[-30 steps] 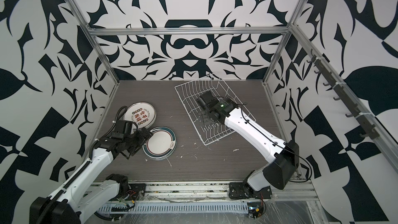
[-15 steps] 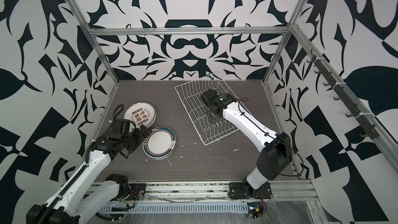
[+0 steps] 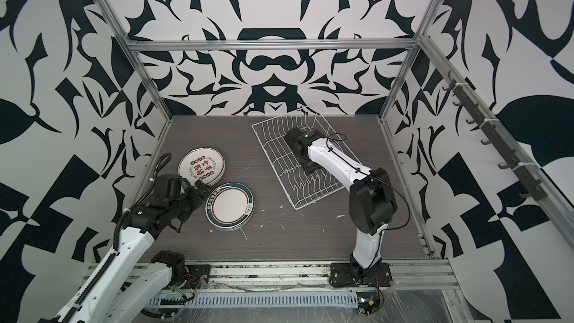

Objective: Unload the plates from the dish rack
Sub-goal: Pick up the plate from the dish rack.

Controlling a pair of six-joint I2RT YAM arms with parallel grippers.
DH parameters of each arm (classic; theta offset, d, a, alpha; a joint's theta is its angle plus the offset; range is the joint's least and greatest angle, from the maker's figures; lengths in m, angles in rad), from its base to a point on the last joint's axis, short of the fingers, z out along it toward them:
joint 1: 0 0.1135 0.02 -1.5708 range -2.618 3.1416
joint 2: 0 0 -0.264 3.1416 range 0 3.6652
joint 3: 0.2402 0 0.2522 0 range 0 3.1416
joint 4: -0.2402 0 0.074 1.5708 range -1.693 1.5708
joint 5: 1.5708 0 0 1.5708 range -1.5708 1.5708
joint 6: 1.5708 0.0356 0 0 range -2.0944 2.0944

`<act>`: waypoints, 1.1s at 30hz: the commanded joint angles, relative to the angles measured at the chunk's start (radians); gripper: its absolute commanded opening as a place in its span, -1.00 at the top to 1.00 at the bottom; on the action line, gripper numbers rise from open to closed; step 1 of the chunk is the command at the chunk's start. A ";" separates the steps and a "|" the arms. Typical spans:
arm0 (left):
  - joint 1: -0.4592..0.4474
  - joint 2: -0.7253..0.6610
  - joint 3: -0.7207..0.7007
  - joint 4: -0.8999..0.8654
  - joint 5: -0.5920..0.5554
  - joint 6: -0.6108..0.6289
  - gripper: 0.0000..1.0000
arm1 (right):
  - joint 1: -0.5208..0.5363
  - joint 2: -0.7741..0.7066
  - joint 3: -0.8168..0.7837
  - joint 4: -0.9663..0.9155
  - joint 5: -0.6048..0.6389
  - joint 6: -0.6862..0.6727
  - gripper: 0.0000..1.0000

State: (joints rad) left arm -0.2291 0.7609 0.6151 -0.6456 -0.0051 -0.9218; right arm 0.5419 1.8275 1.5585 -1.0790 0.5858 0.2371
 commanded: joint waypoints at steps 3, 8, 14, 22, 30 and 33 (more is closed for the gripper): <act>0.005 -0.022 0.041 -0.089 -0.084 -0.031 -0.99 | -0.025 0.006 0.035 0.028 0.029 -0.009 -0.30; 0.005 -0.013 0.054 -0.128 -0.140 -0.017 -0.98 | -0.036 0.013 0.027 0.054 0.023 -0.018 0.06; 0.005 0.025 0.057 -0.152 -0.173 -0.019 -0.98 | -0.049 0.016 0.009 0.075 0.004 -0.034 0.37; 0.005 0.004 0.045 -0.135 -0.193 -0.025 -0.98 | -0.049 -0.005 -0.037 0.103 0.022 -0.049 0.62; 0.005 -0.018 0.042 -0.135 -0.214 -0.025 -0.98 | -0.049 -0.043 -0.081 0.127 0.043 -0.084 0.89; 0.006 -0.026 0.045 -0.135 -0.220 -0.013 -0.98 | -0.050 -0.072 -0.096 0.150 0.046 -0.104 0.90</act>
State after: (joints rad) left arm -0.2291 0.7479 0.6487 -0.7456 -0.1993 -0.9417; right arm 0.4858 1.8004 1.4780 -0.9577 0.6567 0.1184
